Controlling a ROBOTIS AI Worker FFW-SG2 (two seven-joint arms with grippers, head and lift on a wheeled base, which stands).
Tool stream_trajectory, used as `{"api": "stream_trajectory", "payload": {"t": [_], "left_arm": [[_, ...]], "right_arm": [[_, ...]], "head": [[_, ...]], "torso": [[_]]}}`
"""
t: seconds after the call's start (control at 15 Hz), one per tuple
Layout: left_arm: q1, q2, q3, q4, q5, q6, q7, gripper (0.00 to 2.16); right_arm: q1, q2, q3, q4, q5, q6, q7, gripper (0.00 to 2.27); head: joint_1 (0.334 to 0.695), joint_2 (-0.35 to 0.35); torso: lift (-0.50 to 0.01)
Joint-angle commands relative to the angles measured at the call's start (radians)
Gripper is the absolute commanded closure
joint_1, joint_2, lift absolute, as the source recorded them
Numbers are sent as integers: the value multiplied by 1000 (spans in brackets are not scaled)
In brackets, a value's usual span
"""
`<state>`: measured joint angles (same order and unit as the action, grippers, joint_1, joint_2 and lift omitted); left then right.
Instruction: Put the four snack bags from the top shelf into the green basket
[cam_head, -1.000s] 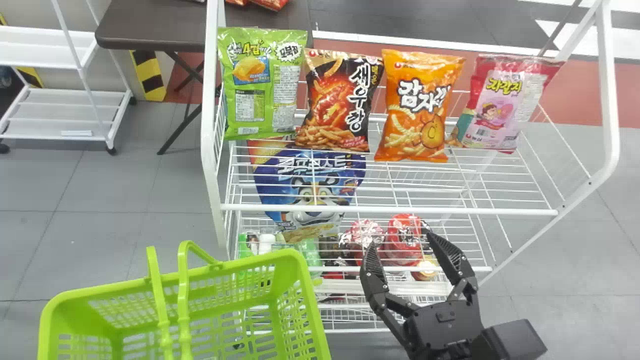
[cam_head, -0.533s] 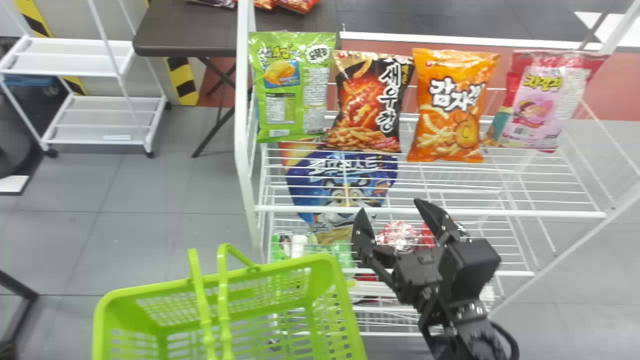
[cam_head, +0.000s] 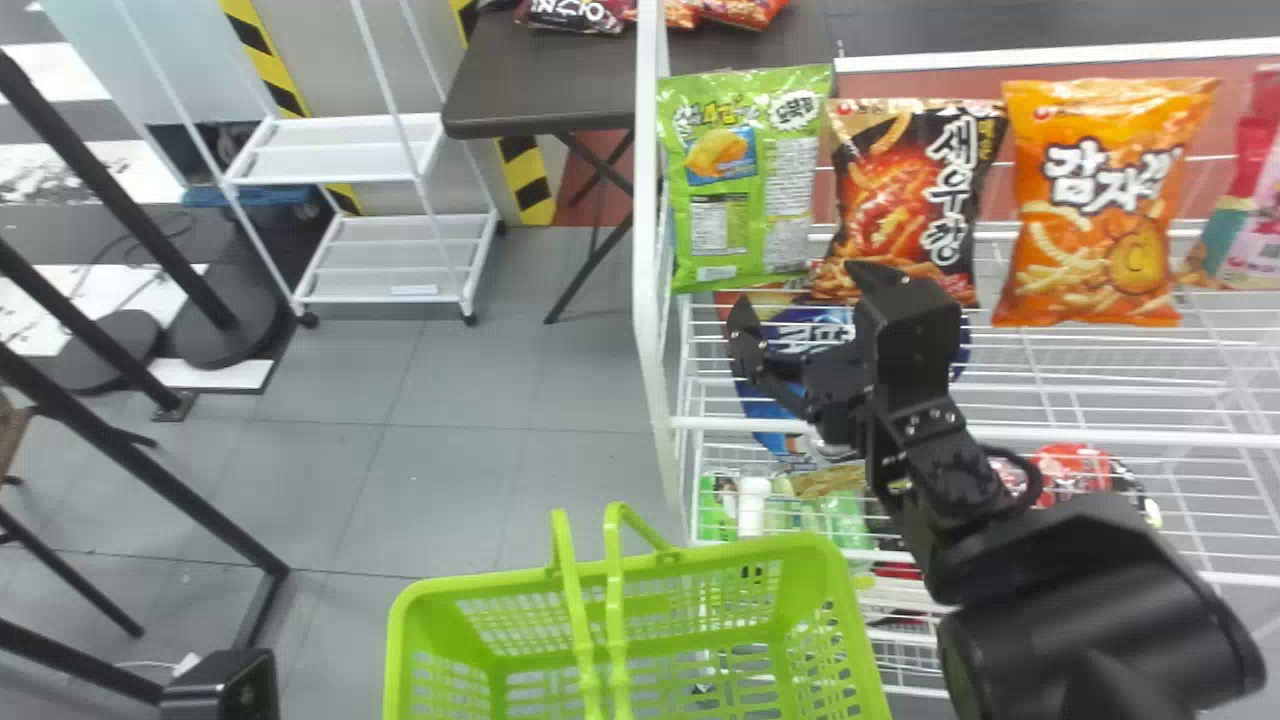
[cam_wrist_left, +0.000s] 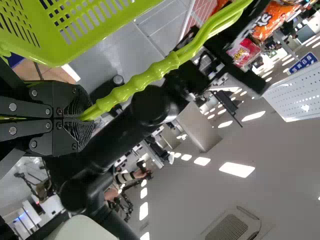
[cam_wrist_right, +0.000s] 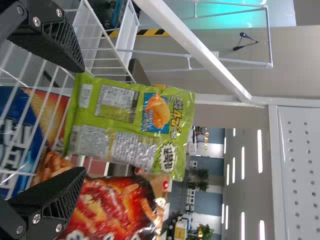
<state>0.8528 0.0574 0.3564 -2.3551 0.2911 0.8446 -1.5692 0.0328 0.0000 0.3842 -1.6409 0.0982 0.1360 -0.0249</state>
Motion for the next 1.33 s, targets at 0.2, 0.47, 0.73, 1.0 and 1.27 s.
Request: {"api": "stream_trajectory", "payload": {"t": [0.2,0.47,0.73,1.0,1.27], "left_arm": [[-17,12,-1,17,11,1,-11,2148],[-24,10,-2,26,11,1,-11,2148],[-26,10,-2,34,14,-2,-11,2148],[-32,12,-5,48,19,-2,-11,2148],[-35,16,-5,51,25,-5,-11,2148]], "right_arm": [[-267,1,76,263,-31,17,-30,127],[-413,1,79,483,-29,-8,-30,130],[-551,1,130,691,-104,-134,-7,127],[-606,1,134,783,-103,-134,54,333],[-637,1,131,813,-134,-106,105,1814]], "head": [[695,202],[695,189],[695,160],[695,164],[695,164]], "torso": [[-4],[-4],[-4],[-4],[-4]]}}
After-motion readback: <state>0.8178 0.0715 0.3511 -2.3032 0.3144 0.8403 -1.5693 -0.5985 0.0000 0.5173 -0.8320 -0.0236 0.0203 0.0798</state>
